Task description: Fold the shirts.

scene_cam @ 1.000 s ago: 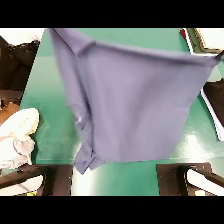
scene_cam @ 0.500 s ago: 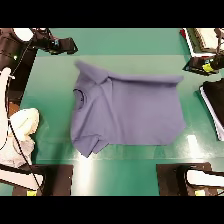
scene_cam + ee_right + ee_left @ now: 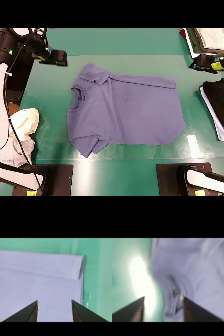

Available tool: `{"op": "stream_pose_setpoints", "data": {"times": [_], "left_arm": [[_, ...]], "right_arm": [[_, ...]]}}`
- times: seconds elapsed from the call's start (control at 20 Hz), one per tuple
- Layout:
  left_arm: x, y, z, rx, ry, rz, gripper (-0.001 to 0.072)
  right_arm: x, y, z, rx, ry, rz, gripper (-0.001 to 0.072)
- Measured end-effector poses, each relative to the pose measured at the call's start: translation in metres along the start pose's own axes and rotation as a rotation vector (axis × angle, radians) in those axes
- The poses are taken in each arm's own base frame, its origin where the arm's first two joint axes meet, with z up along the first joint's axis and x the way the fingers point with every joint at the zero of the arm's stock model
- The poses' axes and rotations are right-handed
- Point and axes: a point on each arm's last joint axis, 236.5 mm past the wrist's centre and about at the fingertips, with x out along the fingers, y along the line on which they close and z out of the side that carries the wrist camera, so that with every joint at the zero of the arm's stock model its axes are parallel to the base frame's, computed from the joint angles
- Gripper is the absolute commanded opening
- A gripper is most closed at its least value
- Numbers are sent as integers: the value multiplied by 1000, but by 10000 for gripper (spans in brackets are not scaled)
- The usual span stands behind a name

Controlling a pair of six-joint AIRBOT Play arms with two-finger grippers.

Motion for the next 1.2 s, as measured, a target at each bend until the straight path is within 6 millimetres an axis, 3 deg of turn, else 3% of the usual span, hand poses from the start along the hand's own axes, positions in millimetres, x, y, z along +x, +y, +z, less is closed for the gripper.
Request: {"op": "stream_pose_setpoints", "data": {"times": [0.25, 0.45, 0.6, 0.8, 0.95, 1.2], "left_arm": [[-11, 1, -59, 8, 139, 14, 441], [-12, -1, -128, -4, 180, 17, 441], [3, -9, -186, -88, 171, -5, 441], [36, -38, -248, -211, 192, -120, 442], [59, -59, -281, -303, 229, -204, 442], [81, -73, -312, -407, 267, -254, 442]], "right_arm": [[-30, 12, -31, -44, 67, 13, 451], [-36, 15, -64, -47, 101, 16, 452], [-32, 14, -91, -37, 129, 18, 451], [-25, 17, -117, -19, 153, 36, 452], [-23, 23, -125, -9, 157, 61, 452], [-23, 29, -128, 0, 156, 86, 451]]}}
